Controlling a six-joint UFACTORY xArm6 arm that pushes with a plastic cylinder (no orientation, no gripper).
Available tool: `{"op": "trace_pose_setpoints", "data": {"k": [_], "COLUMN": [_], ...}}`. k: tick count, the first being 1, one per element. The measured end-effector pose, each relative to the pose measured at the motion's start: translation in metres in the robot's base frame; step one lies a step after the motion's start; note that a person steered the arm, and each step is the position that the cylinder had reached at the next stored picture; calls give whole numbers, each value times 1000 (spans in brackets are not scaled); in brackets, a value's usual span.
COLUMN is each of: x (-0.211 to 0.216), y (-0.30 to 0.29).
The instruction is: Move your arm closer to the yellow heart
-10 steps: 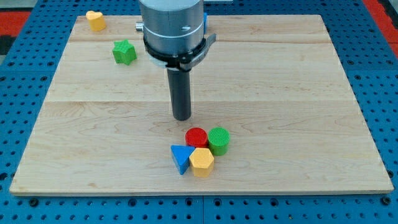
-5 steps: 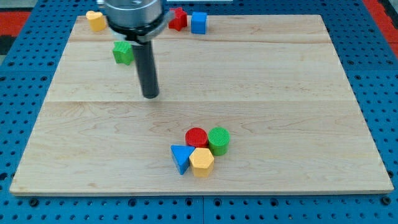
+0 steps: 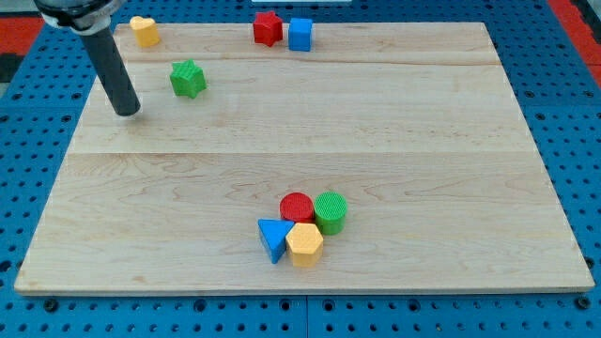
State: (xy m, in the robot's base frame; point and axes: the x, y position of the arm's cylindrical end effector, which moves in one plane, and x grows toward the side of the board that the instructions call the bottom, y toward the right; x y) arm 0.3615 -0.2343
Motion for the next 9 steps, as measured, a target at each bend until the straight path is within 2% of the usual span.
{"op": "trace_pose_setpoints", "data": {"k": [2, 4, 6, 7, 8, 9], "x": [-46, -86, -151, -170, -169, -169], "y": [-12, 53, 70, 71, 66, 24]}}
